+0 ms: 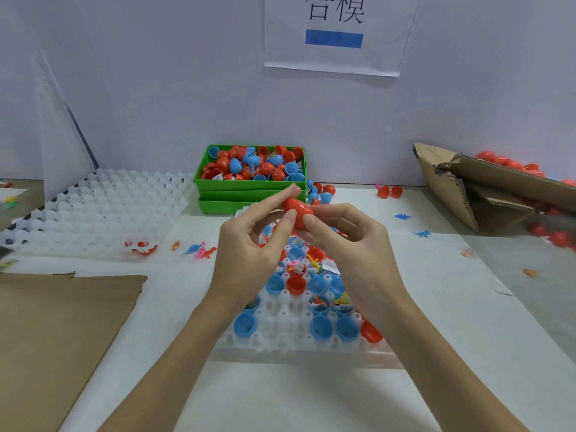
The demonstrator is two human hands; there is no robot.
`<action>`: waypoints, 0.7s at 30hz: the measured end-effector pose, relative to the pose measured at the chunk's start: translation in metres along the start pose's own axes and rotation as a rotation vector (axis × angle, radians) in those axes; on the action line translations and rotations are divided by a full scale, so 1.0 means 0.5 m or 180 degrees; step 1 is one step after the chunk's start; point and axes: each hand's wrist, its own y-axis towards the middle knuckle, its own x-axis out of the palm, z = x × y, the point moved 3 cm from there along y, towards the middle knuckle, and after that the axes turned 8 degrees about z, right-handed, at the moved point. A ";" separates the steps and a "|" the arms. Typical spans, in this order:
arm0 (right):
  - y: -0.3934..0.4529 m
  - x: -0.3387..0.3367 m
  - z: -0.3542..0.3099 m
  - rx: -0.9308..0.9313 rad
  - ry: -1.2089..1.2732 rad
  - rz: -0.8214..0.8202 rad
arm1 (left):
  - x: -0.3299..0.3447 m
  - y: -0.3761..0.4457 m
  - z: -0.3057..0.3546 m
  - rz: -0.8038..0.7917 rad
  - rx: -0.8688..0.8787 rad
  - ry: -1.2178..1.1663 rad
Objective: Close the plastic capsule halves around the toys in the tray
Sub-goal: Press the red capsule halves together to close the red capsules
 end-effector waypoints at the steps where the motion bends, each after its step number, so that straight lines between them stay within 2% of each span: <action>1: -0.001 0.001 0.000 -0.0034 -0.0007 0.0002 | 0.000 0.000 0.000 -0.0017 0.0002 0.0012; 9: -0.002 0.004 0.001 -0.0156 0.0011 -0.0068 | -0.007 0.008 -0.001 -0.0021 -0.0098 -0.0135; 13: -0.004 0.006 0.010 -0.0336 -0.0264 -0.0056 | -0.008 0.003 -0.003 0.0012 0.0277 0.0667; 15: -0.005 0.008 0.011 -0.0470 -0.0401 -0.0053 | -0.009 0.004 -0.006 0.0003 0.0289 0.0888; 21: 0.000 0.003 0.009 -0.0640 -0.0502 0.0075 | -0.002 -0.001 -0.008 0.0055 0.0099 0.0523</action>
